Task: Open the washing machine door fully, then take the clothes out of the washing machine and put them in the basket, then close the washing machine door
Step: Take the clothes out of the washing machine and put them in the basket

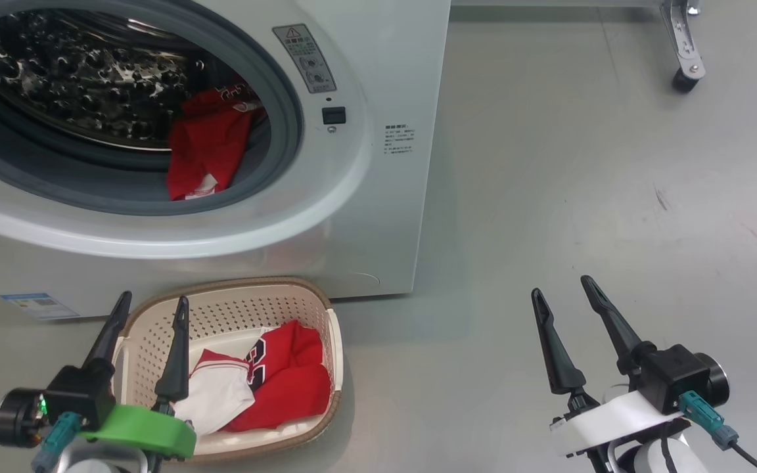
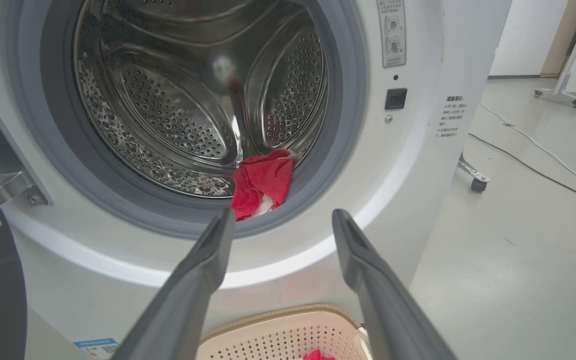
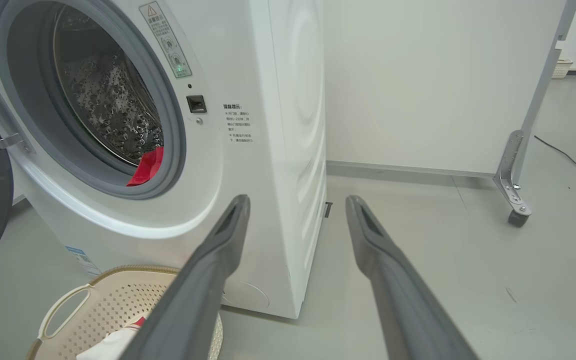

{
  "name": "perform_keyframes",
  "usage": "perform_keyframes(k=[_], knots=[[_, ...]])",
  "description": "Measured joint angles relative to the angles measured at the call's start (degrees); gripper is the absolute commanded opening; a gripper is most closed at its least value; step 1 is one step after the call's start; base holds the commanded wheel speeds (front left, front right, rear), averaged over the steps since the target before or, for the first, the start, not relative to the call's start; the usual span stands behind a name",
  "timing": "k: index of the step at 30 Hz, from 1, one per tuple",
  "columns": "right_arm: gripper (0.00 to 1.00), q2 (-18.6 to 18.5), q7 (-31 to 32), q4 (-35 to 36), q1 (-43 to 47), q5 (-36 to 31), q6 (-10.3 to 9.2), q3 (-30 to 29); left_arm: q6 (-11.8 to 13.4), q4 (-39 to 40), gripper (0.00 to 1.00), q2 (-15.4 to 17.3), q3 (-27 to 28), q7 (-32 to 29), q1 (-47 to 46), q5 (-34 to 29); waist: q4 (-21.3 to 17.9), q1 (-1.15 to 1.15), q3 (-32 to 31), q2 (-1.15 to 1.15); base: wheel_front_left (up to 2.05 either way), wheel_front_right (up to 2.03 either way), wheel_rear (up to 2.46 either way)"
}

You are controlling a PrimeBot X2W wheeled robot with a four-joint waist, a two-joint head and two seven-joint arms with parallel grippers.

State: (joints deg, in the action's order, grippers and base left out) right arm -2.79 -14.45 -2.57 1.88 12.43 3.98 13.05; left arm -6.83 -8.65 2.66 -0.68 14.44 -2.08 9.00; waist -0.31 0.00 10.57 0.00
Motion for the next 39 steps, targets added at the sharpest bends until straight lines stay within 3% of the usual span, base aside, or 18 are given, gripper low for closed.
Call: perform_keyframes(k=[6, 19, 29, 39], knots=[[1.0, 0.01, 0.0, 1.27, -1.14, -0.56, -0.01, 1.24, 0.0, -1.41, 1.0, 0.35, 0.55, -0.38, -4.66, 0.14, -1.57, 0.0, 3.08, 0.0, 0.0, 0.0, 0.0], [1.0, 0.01, 0.0, 4.03, -6.87, -0.96, -0.22, 5.27, 0.54, -8.03, 1.0, 3.78, 5.69, -9.31, -21.56, 4.3, -6.69, 0.0, 12.33, 0.0, 0.0, 0.0, 0.0], [1.0, -0.04, 0.0, 5.27, -10.87, -0.01, -2.65, 6.17, 0.54, -15.34, 1.0, 4.99, 4.01, -14.6, -33.49, 4.35, -8.36, 0.0, 17.98, 0.0, 0.0, 0.0, 0.0], [1.0, -0.04, 0.0, 5.33, -12.77, 0.37, -3.58, 8.73, 2.07, -22.43, 1.0, 6.6, 5.66, -17.2, -41.1, 4.32, -8.67, 0.0, 21.27, 0.0, 0.0, 0.0, 0.0]])
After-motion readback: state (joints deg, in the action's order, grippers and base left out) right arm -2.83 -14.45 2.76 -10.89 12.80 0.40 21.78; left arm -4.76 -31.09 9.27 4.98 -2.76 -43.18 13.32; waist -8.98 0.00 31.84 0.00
